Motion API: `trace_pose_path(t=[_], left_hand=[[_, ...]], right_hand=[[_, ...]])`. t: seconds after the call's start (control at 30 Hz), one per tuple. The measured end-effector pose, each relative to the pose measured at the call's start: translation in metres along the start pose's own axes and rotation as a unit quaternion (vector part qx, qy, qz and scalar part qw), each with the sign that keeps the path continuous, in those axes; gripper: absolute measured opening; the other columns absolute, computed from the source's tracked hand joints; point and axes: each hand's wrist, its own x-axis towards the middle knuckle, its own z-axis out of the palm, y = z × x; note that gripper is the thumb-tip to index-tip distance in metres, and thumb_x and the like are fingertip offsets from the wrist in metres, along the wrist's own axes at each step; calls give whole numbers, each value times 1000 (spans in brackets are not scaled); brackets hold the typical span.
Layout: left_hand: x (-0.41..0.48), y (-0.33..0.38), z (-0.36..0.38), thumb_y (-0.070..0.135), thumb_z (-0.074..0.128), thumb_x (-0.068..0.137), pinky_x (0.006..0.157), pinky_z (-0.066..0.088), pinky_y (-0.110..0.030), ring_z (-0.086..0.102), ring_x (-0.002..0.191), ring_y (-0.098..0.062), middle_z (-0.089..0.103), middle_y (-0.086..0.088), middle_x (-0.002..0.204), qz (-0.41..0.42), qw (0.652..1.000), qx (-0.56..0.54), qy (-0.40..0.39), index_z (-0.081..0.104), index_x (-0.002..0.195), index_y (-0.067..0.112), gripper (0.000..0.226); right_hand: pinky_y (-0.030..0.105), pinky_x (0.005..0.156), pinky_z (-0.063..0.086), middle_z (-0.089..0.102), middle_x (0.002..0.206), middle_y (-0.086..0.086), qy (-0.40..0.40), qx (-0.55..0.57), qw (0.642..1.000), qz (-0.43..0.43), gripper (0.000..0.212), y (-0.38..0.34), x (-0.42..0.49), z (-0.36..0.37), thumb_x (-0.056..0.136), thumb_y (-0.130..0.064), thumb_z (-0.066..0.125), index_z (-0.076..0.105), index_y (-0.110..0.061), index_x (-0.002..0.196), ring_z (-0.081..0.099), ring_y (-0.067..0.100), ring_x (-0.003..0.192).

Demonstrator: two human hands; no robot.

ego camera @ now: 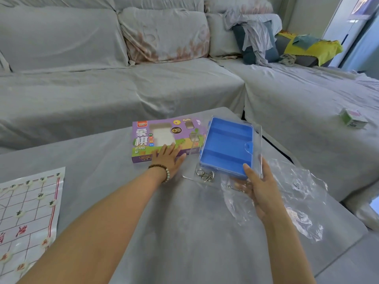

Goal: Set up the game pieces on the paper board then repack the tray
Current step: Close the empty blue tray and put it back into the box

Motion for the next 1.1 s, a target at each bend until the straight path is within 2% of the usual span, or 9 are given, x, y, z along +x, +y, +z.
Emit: trace_pose_path(t=[0.23, 0.43, 0.5, 0.57, 0.63, 0.73, 0.83, 0.93, 1.1], left_hand=[[-72, -75, 5, 81, -21, 62, 115, 4, -35, 8, 143, -14, 14, 13, 154, 131, 991, 11, 13, 19, 145, 36, 102], [-139, -112, -12, 53, 8, 97, 90, 44, -29, 66, 95, -24, 69, -1, 103, 169, 967, 73, 178, 70, 98, 19, 71], [-154, -94, -8, 63, -1, 90, 98, 40, -32, 60, 110, -23, 64, -3, 118, 122, 978, 24, 167, 65, 113, 17, 84], [-158, -70, 3, 76, -12, 76, 112, 24, -35, 32, 136, -19, 37, 1, 146, 77, 988, -49, 124, 35, 141, 22, 97], [-154, -46, 17, 77, -5, 73, 114, 11, -37, 10, 143, -18, 13, 7, 155, 54, 994, -46, 83, 10, 147, 33, 87], [-151, -22, 35, 69, 12, 87, 116, 6, -43, -7, 143, -27, -5, 10, 156, 27, 999, -15, 27, 2, 147, 35, 70], [-164, -24, 45, 84, -11, 65, 118, 2, -39, 6, 143, -27, 14, 5, 154, 76, 992, -13, 96, 19, 146, 26, 104], [-188, -41, 41, 85, 11, 69, 113, 7, -27, 31, 134, -28, 49, -2, 133, 178, 969, -71, 155, 47, 132, 16, 100], [-216, -74, 35, 79, 32, 66, 108, 26, -27, 18, 140, -21, 45, 6, 136, 252, 963, -30, 94, 37, 138, 31, 86]], right_hand=[[40, 77, 58, 68, 103, -6, -20, -14, 1000, 4, 63, 1, -14, 3, 90, -20, 59, 28, -38, 142, 70, 29, 85], [36, 72, 59, 67, 101, -6, -33, -23, 999, 4, 60, 1, -35, -1, 91, -19, 57, 29, -41, 139, 69, 32, 88], [34, 68, 59, 67, 99, -7, -38, -28, 999, 7, 60, 3, -40, -2, 91, -19, 57, 29, -38, 141, 68, 33, 89], [33, 67, 60, 68, 103, -5, -48, -35, 998, 8, 61, 6, -46, -3, 91, -19, 58, 29, -40, 140, 69, 34, 89], [33, 67, 60, 68, 107, -3, -52, -42, 998, 6, 63, 10, -51, -5, 91, -19, 58, 27, -41, 141, 69, 33, 88], [30, 65, 60, 68, 110, -2, -57, -47, 997, 2, 65, 12, -61, -12, 91, -19, 58, 25, -39, 144, 70, 30, 85], [26, 60, 58, 72, 95, -11, -60, -48, 997, -10, 64, 8, -74, -25, 91, -17, 57, 27, -37, 143, 72, 25, 81], [24, 57, 57, 72, 94, -9, -71, -52, 996, -9, 64, 4, -86, -41, 89, -17, 58, 30, -37, 143, 72, 23, 79], [27, 60, 58, 71, 108, -5, -129, -107, 986, 6, 108, 3, -120, -65, 44, -57, 86, 34, -45, 138, 70, 29, 87]])
